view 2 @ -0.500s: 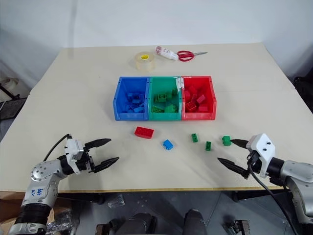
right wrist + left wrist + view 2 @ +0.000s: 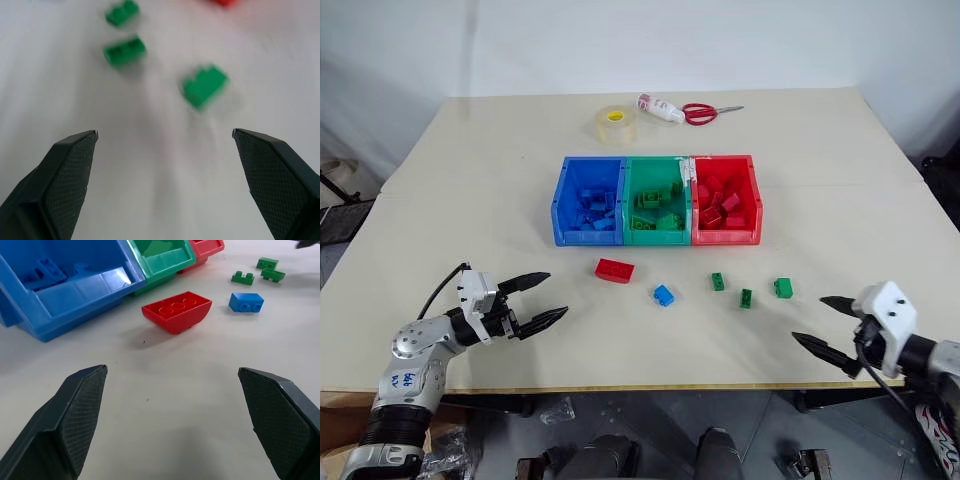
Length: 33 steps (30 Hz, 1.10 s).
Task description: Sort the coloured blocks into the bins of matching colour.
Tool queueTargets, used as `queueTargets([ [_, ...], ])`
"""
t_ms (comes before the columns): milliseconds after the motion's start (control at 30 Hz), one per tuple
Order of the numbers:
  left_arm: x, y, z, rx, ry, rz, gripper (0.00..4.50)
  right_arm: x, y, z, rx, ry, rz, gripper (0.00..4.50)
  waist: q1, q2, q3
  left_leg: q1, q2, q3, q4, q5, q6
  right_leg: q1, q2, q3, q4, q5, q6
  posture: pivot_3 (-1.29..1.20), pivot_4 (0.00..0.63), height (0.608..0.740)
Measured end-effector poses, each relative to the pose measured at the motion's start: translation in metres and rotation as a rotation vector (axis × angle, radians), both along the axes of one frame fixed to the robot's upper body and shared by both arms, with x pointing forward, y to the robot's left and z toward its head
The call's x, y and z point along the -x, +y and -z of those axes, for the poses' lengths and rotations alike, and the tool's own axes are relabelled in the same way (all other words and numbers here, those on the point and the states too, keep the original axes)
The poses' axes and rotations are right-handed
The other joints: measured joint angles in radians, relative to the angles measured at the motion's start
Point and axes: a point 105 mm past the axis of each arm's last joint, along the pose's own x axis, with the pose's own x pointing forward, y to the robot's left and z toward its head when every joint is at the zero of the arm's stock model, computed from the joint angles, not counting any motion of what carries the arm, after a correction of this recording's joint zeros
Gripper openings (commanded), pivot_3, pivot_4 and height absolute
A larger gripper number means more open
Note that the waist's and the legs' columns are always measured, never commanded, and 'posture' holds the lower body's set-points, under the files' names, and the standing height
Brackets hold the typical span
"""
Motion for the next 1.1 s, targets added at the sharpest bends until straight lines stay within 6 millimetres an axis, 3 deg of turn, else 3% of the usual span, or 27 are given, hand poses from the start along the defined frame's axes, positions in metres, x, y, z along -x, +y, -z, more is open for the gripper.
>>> queueTargets([
  [167, -0.001, -0.003, -0.002, 0.004, 0.005, 0.026, 4.46, -0.003, -0.005, -0.004, -0.009, 0.013, 0.044, 4.5, -0.004, 0.0, 0.0, 0.001, 0.004, 0.005, 0.0, -0.001, -0.001, -0.001, 0.002, 0.0, -0.001, 0.0, 0.001, 0.0, 0.15, 0.74],
  [367, -0.001, -0.008, -0.003, 0.007, 0.003, 0.052, 4.46, -0.035, 0.023, -0.016, -0.021, -0.039, -0.056, 4.5, -0.005, 0.0, 0.0, 0.002, 0.005, 0.009, 0.0, -0.002, -0.001, -0.001, 0.002, 0.0, -0.001, 0.001, 0.001, 0.0, 0.15, 0.74],
  [533, -0.001, -0.01, -0.003, 0.012, 0.002, 0.058, 4.46, -0.066, 0.032, -0.009, -0.016, -0.015, -0.085, 4.5, -0.001, 0.0, 0.001, 0.001, 0.005, 0.009, 0.0, -0.002, -0.001, -0.002, 0.001, 0.0, -0.001, 0.001, 0.002, 0.0, 0.15, 0.74],
  [667, -0.001, -0.013, -0.003, 0.022, -0.004, 0.058, 4.46, -0.079, 0.034, 0.007, -0.007, 0.032, -0.092, 4.5, -0.003, 0.0, 0.001, 0.001, 0.005, 0.009, 0.0, -0.002, -0.001, -0.003, 0.001, 0.0, 0.0, 0.001, 0.002, 0.0, 0.15, 0.74],
  [800, 0.0, -0.015, -0.001, 0.033, -0.003, 0.047, 4.5, -0.081, 0.034, 0.011, 0.003, 0.054, -0.099, 3.69, -0.005, 0.0, 0.001, 0.0, 0.005, 0.01, 0.0, -0.002, -0.001, -0.004, 0.002, 0.001, 0.001, 0.001, 0.002, 0.0, 0.15, 0.74],
  [1000, 0.004, -0.016, 0.0, 0.032, -0.007, 0.04, 4.5, -0.081, 0.035, 0.011, 0.004, 0.049, -0.1, 1.65, -0.004, 0.0, 0.001, 0.0, 0.005, 0.01, 0.0, -0.002, -0.001, -0.004, 0.002, 0.001, 0.001, 0.001, 0.002, 0.0, 0.15, 0.74],
  [1100, 0.005, -0.016, 0.002, 0.036, 0.001, 0.032, 4.5, -0.081, 0.037, 0.009, 0.01, 0.036, -0.098, 1.61, -0.004, 0.0, 0.001, 0.0, 0.005, 0.011, 0.0, -0.002, -0.001, -0.006, 0.002, 0.002, 0.001, 0.001, 0.002, 0.0, 0.15, 0.74],
])
